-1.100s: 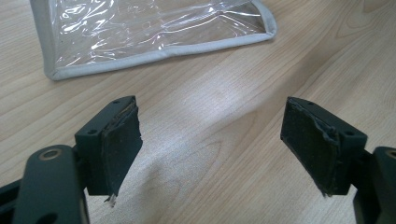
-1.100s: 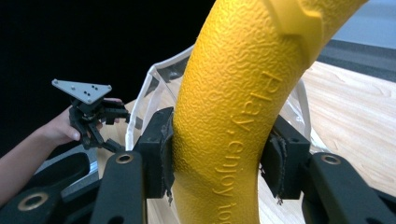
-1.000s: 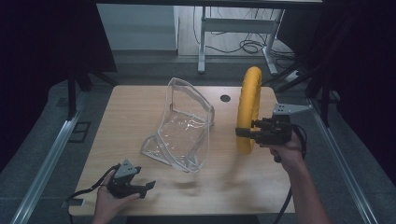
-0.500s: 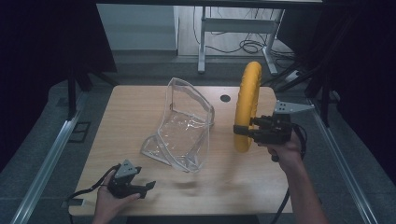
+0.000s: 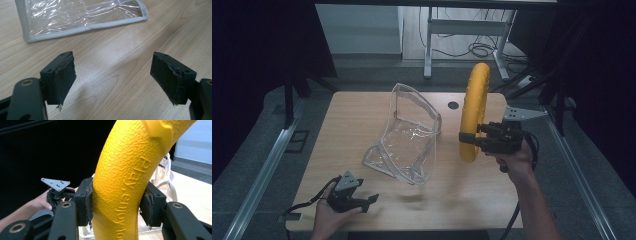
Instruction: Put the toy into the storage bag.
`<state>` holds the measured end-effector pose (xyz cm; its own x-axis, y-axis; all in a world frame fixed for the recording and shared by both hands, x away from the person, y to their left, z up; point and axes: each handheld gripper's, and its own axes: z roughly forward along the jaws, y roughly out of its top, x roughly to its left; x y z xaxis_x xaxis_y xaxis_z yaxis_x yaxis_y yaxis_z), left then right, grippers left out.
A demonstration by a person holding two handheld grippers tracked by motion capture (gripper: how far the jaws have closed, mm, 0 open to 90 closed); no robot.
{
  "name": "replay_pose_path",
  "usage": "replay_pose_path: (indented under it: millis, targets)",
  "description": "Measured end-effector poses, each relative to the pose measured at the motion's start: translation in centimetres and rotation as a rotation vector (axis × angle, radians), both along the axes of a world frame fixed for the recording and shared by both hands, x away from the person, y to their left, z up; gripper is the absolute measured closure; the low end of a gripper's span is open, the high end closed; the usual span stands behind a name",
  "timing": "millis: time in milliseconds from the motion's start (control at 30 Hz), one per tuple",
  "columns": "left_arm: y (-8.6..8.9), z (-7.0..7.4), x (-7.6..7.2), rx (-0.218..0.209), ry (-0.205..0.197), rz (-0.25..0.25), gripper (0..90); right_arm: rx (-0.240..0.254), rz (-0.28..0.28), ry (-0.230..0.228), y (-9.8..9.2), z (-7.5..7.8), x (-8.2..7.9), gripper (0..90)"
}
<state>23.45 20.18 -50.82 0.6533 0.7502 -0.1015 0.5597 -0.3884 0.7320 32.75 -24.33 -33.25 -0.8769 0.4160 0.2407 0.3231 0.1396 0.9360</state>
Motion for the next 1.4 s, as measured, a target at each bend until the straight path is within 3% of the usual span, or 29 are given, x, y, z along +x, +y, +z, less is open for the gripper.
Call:
replay_pose_path:
  millis: [933, 1400]
  targets:
    - [0.0, 0.0, 0.0, 0.000, 0.004, -0.003, 20.0, 0.055, 0.013, -0.077, 1.9, 3.7, -0.8, 50.0]
    - [-0.1, -0.1, 0.0, -0.005, 0.006, -0.004, 20.0, 0.082, 0.046, -0.136, 3.4, 6.3, -1.5, 50.0]
